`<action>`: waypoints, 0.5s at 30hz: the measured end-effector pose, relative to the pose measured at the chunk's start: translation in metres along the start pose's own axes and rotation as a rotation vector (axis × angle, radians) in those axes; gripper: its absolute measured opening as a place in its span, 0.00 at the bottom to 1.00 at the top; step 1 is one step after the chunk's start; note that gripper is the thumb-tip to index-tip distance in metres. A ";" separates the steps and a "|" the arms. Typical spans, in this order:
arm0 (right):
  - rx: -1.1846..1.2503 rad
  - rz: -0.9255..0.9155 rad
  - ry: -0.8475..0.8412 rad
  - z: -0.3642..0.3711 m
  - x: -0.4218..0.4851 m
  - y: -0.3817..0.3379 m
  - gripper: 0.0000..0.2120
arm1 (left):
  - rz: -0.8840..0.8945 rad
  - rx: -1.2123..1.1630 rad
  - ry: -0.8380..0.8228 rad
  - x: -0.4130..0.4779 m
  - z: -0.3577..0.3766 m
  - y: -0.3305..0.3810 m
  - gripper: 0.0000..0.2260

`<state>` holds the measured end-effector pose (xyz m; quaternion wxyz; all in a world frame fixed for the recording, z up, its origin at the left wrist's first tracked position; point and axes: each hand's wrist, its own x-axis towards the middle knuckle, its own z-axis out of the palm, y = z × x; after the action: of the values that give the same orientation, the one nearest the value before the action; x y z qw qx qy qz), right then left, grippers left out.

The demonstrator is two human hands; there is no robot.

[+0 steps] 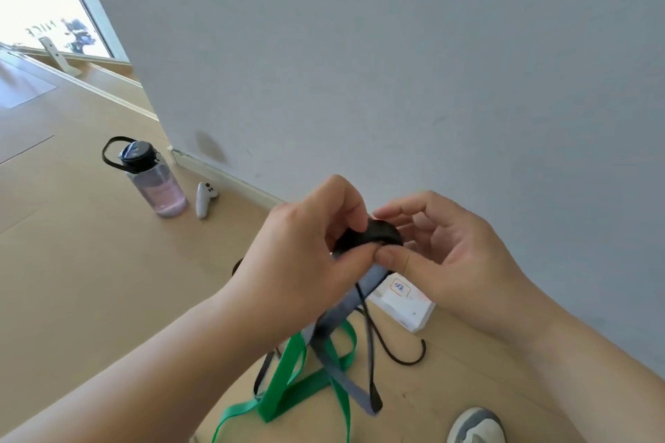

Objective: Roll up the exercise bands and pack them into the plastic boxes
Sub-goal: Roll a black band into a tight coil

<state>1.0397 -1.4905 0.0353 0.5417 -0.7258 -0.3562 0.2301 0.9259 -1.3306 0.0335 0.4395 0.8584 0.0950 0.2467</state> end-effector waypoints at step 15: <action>-0.139 0.032 0.308 -0.040 0.004 0.012 0.13 | -0.429 0.172 -0.394 -0.007 -0.001 -0.058 0.09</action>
<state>1.0742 -1.5138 0.0363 0.5345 -0.7938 -0.2725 0.0995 0.9228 -1.2983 -0.0149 0.4172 0.8842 0.2076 -0.0321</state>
